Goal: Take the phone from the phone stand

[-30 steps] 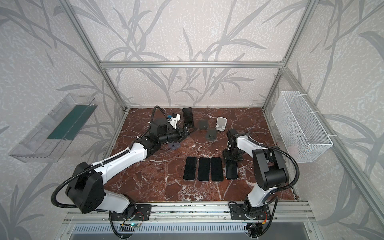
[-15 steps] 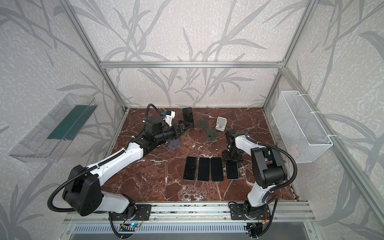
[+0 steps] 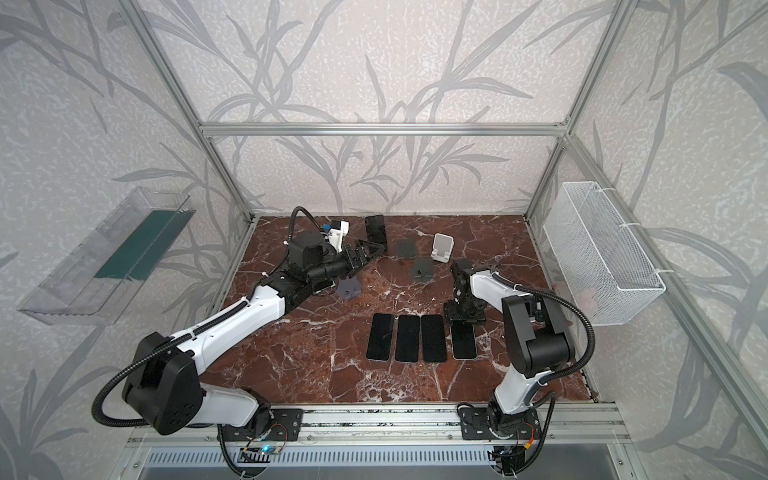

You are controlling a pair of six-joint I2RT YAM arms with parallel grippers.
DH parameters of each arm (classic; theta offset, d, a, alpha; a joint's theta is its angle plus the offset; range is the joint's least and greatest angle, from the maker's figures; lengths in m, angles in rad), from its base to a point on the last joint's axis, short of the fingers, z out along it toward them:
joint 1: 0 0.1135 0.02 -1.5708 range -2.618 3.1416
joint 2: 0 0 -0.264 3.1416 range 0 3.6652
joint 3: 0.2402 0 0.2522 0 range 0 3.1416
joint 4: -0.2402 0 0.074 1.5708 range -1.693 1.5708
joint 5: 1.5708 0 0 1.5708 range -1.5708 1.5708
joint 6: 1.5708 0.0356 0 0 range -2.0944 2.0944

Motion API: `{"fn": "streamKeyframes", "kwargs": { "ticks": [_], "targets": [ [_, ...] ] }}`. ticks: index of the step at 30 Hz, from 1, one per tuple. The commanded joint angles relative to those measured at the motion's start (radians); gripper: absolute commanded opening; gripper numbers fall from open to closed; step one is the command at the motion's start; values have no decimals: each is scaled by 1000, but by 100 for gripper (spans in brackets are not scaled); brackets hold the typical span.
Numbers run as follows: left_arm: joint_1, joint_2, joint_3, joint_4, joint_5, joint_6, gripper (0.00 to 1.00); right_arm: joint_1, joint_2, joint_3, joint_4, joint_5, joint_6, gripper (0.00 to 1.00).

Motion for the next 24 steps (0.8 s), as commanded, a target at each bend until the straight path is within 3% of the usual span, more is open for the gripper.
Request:
{"fn": "streamKeyframes", "kwargs": {
  "ticks": [1, 12, 20, 24],
  "targets": [
    [4, -39, 29, -10, -10, 20, 90, 1, -1, -33, -31, -46, 18, 79],
    [5, -52, 30, -14, -14, 27, 91, 1, -75, -44, -7, -100, 66, 79],
    [18, -82, 38, -46, -43, 52, 91, 11, -252, 72, -70, -5, 111, 81],
    [57, -121, 35, -84, -99, 69, 91, 100, -329, 138, -17, 40, 129, 85]
  ]
}}
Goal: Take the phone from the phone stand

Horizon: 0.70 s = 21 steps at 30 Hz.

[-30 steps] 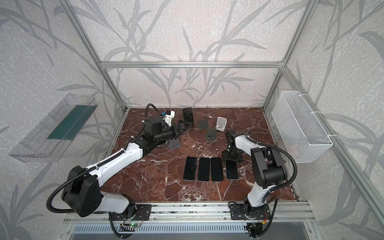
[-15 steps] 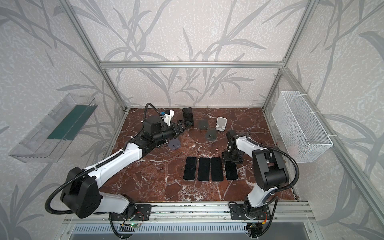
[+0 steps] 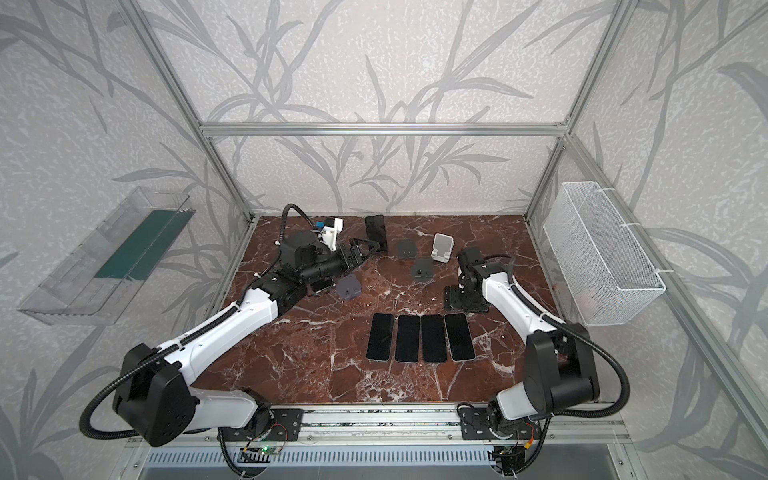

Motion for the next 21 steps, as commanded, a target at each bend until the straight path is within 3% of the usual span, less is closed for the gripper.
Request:
{"fn": "streamKeyframes", "kwargs": {
  "ticks": [1, 6, 9, 14, 21],
  "targets": [
    [41, -64, 31, -59, -92, 44, 91, 105, -59, 63, 44, 55, 30, 86],
    [112, -152, 20, -178, -311, 93, 94, 354, 28, 166, 219, 182, 1, 92],
    [174, -190, -10, -175, -391, 87, 95, 458, 166, 268, 298, 176, -18, 95],
    [276, -194, -26, -152, -384, 57, 95, 573, 457, 476, 367, 178, -77, 98],
    [317, -155, -24, -146, -360, 58, 94, 587, 690, 631, 431, 149, -73, 99]
  ]
}}
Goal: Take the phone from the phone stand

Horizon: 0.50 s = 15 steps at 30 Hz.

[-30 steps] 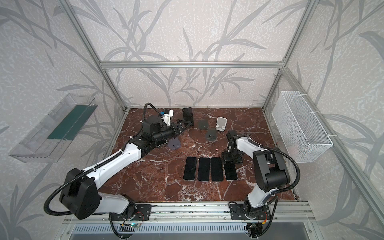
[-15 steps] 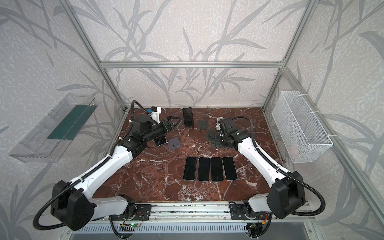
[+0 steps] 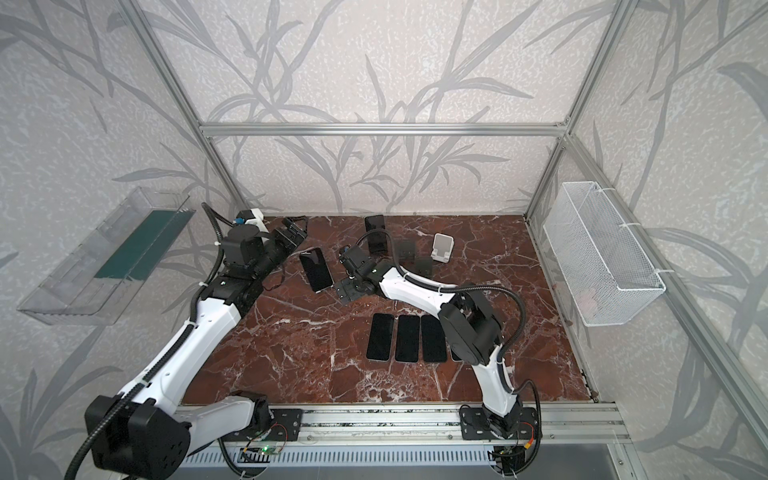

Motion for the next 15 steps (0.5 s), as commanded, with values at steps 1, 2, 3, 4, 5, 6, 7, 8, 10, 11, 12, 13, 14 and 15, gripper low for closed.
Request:
{"fn": "streamKeyframes", "kwargs": {
  "ticks": [1, 2, 3, 4, 5, 6, 7, 8, 10, 11, 12, 13, 14, 15],
  "targets": [
    [6, 7, -10, -1, -2, 3, 94, -9, 53, 82, 38, -5, -18, 99],
    [6, 10, -9, 0, 0, 4, 94, -10, 72, 97, 38, -11, -25, 99],
    [6, 12, -9, 2, 4, 5, 94, -10, 86, 105, 38, -14, -25, 99],
    [7, 14, -8, 2, 6, 7, 94, -11, 101, 111, 43, -20, -25, 99],
    [7, 15, -7, 2, 10, 5, 94, -13, 117, 119, 47, -18, -22, 100],
    [8, 18, -6, 4, 14, 3, 94, -12, 131, 131, 47, -16, -22, 99],
    [8, 19, -7, 7, 18, 1, 94, -13, 148, 145, 45, -9, -22, 97],
    [9, 21, -7, 9, 25, -1, 94, -13, 164, 159, 43, 5, -20, 93],
    [9, 21, -7, 12, 31, -6, 94, -13, 186, 179, 40, 32, -14, 87],
    [9, 21, -7, 12, 33, -6, 94, -13, 191, 184, 44, 42, -9, 82],
    [9, 20, -7, 13, 34, -6, 94, -13, 194, 186, 48, 43, -7, 79],
    [9, 20, -7, 13, 32, -3, 94, -13, 190, 185, 53, 40, -5, 75],
    [10, 18, -7, 13, 33, -4, 94, -13, 185, 181, 57, 42, -2, 70],
    [11, 18, -7, 15, 34, -4, 94, -13, 179, 176, 60, 49, 0, 66]
  ]
}}
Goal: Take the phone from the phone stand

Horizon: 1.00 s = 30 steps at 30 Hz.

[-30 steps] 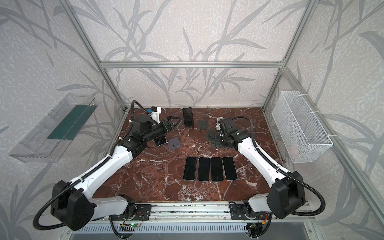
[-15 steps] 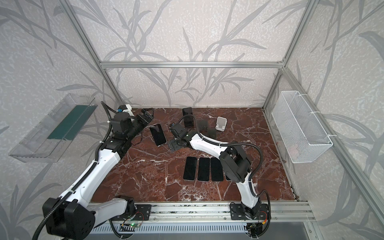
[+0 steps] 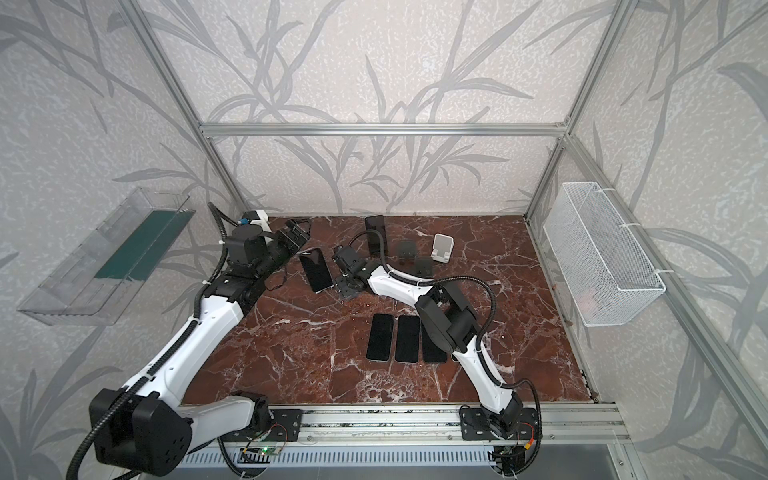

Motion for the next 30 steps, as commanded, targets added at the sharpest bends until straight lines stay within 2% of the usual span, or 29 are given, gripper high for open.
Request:
{"fn": "streamKeyframes", "kwargs": {
  "ticks": [1, 4, 10, 15, 22, 25, 30],
  "targets": [
    [7, 0, -6, 13, 8, -4, 93, -2, -11, 9, 24, 40, 15, 61],
    [7, -4, -8, 17, 5, -3, 93, -2, -52, -41, 54, 77, 20, 55],
    [8, -1, -9, 25, 23, -11, 93, -6, -172, -155, 112, 146, 30, 53],
    [9, 2, -7, 28, 32, -16, 93, -55, -257, -221, 108, 196, 70, 53],
    [8, 4, -7, 35, 45, -21, 93, -94, -500, -392, 151, 251, 39, 52],
    [8, 11, -8, 37, 49, -26, 92, -143, -637, -474, 158, 253, 37, 52],
    [7, 23, -5, 51, 86, -48, 92, -306, -827, -609, 171, 226, 65, 51]
  ]
}}
